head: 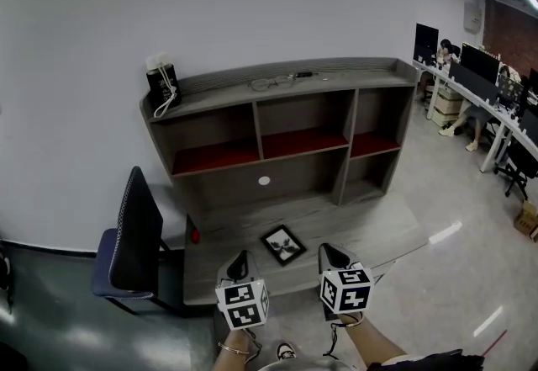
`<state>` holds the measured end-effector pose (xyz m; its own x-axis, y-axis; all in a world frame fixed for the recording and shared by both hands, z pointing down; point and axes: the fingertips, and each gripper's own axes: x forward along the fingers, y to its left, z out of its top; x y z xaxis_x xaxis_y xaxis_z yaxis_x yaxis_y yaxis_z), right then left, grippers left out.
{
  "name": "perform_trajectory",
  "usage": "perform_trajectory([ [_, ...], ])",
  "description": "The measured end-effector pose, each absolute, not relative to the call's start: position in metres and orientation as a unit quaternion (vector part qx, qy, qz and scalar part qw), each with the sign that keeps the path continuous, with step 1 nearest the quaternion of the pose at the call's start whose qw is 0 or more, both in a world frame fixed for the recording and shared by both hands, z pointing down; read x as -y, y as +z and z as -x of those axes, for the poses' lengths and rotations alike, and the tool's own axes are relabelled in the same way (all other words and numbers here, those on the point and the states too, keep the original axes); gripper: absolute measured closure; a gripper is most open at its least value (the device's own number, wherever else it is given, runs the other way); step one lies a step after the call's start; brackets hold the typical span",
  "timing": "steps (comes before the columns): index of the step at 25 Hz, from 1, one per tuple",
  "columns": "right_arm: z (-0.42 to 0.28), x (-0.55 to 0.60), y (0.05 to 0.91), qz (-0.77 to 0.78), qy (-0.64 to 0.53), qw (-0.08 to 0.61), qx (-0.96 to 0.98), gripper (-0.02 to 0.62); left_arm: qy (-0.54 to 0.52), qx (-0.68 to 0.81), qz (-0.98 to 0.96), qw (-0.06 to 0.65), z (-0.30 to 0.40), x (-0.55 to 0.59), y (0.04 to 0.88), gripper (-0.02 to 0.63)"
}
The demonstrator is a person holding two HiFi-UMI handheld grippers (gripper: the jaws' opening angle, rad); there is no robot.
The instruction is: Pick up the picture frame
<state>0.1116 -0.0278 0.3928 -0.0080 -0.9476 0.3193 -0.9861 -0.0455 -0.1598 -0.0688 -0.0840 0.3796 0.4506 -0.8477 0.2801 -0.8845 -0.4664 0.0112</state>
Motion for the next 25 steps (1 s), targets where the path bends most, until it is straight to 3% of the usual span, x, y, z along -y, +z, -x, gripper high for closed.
perform_trajectory([
  [25, -0.125, 0.157, 0.417, -0.707, 0.194, 0.084, 0.675, 0.563, 0.141, 0.503, -0.845, 0.116, 0.062, 0.220, 0.419, 0.601],
])
